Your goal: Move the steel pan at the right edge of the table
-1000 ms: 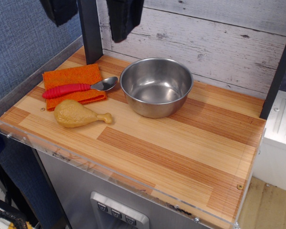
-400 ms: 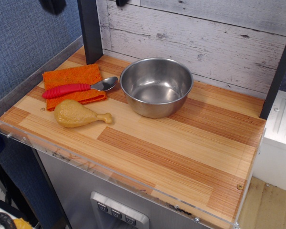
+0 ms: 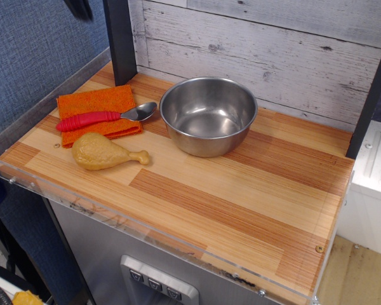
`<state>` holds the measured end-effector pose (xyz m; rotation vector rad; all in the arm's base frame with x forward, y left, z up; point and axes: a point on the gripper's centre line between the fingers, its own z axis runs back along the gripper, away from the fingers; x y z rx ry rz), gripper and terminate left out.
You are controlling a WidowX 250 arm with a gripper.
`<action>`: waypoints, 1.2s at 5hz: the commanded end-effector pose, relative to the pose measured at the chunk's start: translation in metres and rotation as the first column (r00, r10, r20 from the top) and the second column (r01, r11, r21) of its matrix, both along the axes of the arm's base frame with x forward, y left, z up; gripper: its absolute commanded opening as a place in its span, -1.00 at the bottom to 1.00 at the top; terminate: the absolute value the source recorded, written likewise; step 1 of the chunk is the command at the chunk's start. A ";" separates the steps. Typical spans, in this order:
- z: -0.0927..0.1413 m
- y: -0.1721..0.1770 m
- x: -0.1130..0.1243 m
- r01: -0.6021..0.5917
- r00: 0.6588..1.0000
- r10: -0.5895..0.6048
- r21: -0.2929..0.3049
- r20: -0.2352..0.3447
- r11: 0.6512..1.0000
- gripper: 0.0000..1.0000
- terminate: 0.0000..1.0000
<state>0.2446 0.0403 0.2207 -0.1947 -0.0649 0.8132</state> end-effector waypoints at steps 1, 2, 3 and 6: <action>-0.051 0.024 0.017 0.035 0.998 -0.042 0.140 0.044 0.990 1.00 -1.00; -0.072 0.032 0.024 0.009 1.000 -0.010 0.154 0.004 0.988 1.00 -1.00; -0.090 0.035 0.036 -0.033 0.999 0.036 0.146 -0.017 0.989 1.00 -1.00; -0.140 0.039 0.076 -0.110 0.990 0.119 0.117 -0.073 0.987 1.00 -1.00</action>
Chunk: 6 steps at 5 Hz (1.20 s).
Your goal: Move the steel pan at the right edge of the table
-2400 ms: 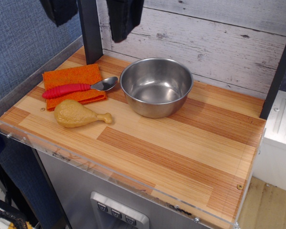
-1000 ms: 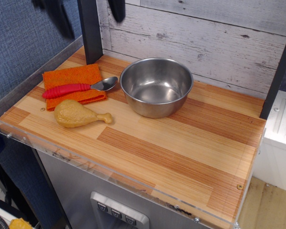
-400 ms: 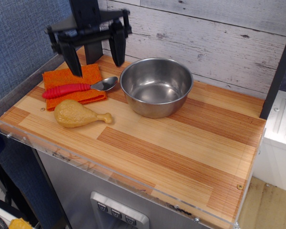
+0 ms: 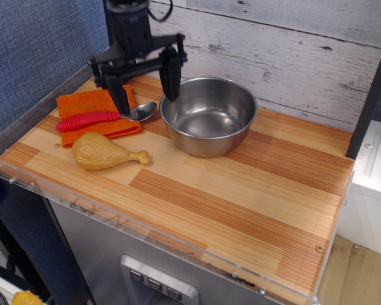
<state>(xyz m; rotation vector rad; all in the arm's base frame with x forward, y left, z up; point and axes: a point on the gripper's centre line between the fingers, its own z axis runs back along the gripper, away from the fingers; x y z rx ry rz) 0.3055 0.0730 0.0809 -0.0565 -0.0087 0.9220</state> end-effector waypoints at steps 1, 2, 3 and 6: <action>-0.016 0.007 0.020 -0.003 1.000 0.002 0.030 0.004 1.000 1.00 -1.00; -0.031 0.003 0.025 0.012 1.000 -0.012 0.031 -0.004 0.999 1.00 -1.00; -0.040 -0.001 0.028 0.018 1.000 -0.019 0.024 0.011 1.000 1.00 -1.00; -0.037 0.005 0.033 0.061 0.997 -0.064 0.062 0.045 0.996 -1.00 -1.00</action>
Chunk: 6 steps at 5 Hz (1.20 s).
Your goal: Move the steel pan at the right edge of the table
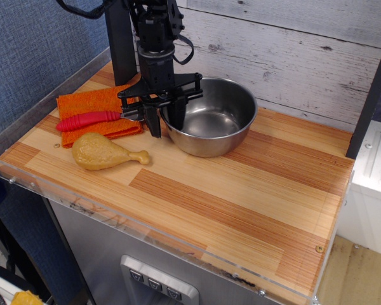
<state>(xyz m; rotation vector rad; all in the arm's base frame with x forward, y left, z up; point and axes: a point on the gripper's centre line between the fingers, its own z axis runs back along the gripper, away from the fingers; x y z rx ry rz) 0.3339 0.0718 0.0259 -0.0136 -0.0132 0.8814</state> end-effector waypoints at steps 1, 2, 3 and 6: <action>0.022 0.006 0.005 0.032 0.998 -0.033 0.029 0.059 0.999 -1.00 -1.00; 0.025 0.007 0.004 0.031 0.998 -0.033 0.026 0.057 0.999 -1.00 -1.00; 0.037 0.007 0.004 0.071 0.995 -0.073 0.029 0.070 0.997 -1.00 -1.00; 0.100 -0.024 -0.041 0.303 0.945 -0.305 0.035 0.121 0.952 -1.00 -1.00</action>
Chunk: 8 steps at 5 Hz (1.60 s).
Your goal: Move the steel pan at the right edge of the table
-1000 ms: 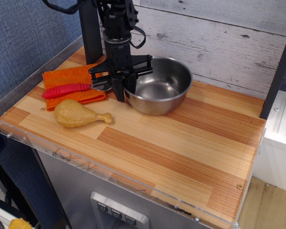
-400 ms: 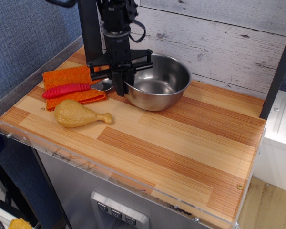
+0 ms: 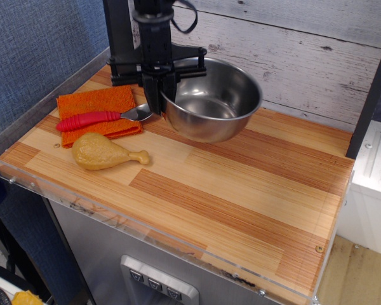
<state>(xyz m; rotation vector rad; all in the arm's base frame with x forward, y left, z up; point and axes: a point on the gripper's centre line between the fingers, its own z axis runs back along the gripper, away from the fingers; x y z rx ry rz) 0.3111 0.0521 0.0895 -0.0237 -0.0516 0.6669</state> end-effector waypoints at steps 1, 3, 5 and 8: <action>0.048 -0.019 -0.047 0.271 0.958 -0.272 0.016 0.090 0.962 -1.00 -1.00; 0.038 -0.037 -0.073 0.446 0.890 -0.446 0.016 0.091 0.895 -1.00 -1.00; 0.011 -0.052 -0.062 0.517 0.853 -0.518 0.029 0.062 0.856 -1.00 -1.00; -0.030 -0.071 -0.043 0.612 0.791 -0.612 0.009 0.002 0.791 -1.00 -1.00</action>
